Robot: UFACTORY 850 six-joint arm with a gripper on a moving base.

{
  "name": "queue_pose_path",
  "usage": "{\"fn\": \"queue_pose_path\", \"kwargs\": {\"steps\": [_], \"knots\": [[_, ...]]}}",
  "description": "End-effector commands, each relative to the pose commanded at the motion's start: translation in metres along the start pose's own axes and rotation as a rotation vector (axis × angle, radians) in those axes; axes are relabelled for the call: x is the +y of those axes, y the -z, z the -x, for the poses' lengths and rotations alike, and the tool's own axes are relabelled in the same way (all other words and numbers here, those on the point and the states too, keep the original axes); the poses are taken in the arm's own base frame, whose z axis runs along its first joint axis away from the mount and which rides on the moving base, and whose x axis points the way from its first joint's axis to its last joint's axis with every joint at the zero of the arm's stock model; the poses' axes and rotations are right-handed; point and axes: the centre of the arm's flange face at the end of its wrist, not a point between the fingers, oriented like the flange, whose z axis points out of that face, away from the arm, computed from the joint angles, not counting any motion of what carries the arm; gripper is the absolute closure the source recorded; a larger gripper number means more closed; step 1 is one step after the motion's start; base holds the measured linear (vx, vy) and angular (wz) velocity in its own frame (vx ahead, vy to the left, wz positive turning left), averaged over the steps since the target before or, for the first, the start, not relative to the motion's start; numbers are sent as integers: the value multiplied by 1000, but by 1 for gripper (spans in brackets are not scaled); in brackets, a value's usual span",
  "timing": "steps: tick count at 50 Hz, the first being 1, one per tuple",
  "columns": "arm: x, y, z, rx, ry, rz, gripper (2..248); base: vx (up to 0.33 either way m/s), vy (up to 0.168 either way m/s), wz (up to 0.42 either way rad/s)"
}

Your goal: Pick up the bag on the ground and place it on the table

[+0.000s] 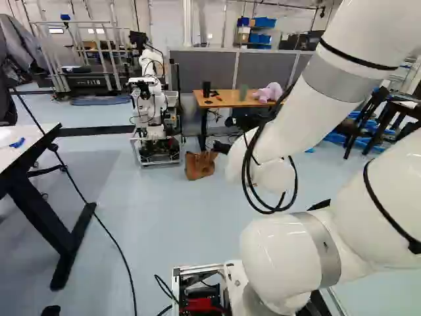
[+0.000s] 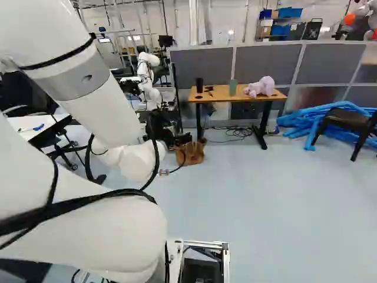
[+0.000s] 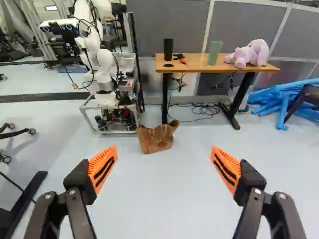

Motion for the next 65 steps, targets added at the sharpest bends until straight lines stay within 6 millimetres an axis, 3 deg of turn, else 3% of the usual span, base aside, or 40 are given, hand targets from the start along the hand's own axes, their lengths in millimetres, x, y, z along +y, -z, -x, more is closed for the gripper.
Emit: {"fn": "queue_pose_path", "kwargs": {"steps": [65], "knots": [[0, 0, 0, 0, 0, 0, 3, 0, 0, 0]]}}
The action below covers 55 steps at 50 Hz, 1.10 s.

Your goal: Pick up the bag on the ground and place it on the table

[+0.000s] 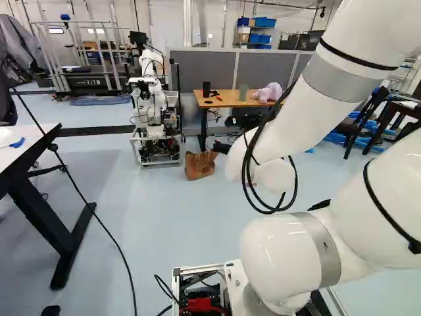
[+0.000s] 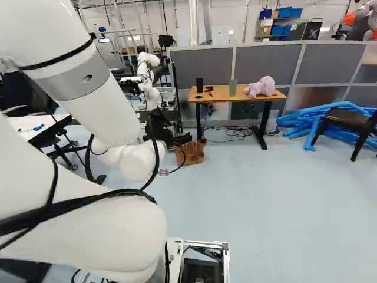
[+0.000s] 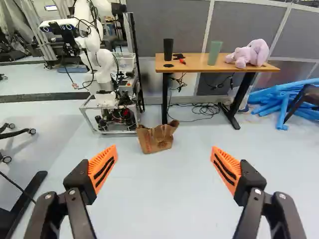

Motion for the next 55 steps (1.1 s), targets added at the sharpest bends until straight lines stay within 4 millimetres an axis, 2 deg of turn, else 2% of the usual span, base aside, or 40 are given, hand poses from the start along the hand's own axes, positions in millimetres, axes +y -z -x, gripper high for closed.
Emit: {"fn": "queue_pose_path", "kwargs": {"steps": [55], "knots": [[0, 0, 0, 0, 0, 0, 3, 51, 8, -16]]}}
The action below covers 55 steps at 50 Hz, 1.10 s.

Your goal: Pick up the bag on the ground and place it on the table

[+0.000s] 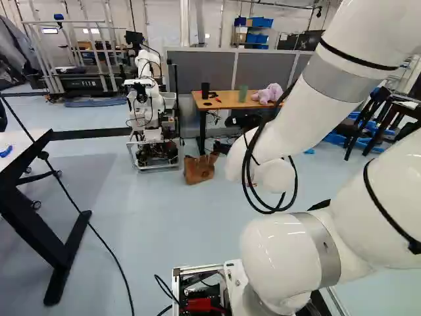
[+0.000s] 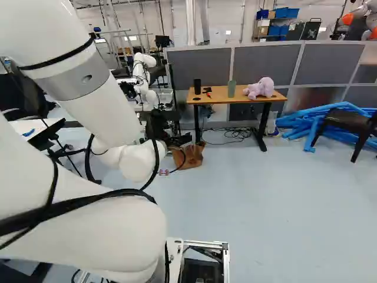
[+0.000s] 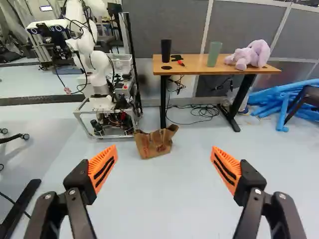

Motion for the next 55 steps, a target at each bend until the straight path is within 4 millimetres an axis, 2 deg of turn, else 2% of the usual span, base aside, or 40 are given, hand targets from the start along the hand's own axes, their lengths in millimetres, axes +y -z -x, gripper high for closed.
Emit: {"fn": "queue_pose_path", "kwargs": {"steps": [55], "knots": [[0, 0, 0, 0, 0, 0, 3, 87, 1, -9]]}}
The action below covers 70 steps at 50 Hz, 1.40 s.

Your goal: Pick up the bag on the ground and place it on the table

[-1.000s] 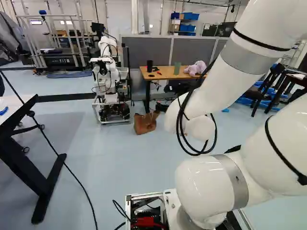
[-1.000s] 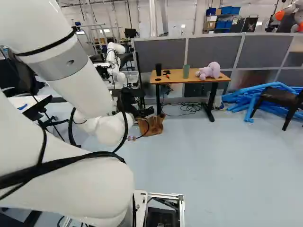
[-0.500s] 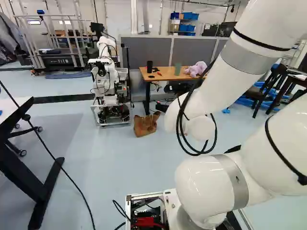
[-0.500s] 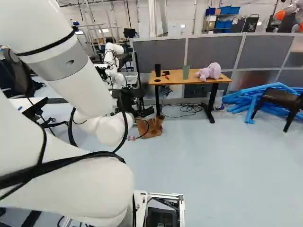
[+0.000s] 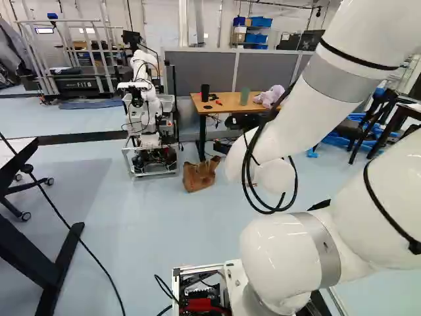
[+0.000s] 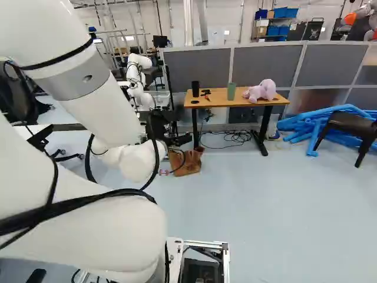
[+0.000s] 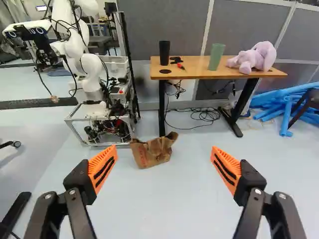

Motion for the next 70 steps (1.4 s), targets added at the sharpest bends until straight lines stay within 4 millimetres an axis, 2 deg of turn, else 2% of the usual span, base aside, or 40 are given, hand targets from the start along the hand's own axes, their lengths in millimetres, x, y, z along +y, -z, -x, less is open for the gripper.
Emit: {"fn": "queue_pose_path", "kwargs": {"steps": [70], "knots": [[0, 0, 0, 0, 0, 0, 3, 122, 2, -13]]}}
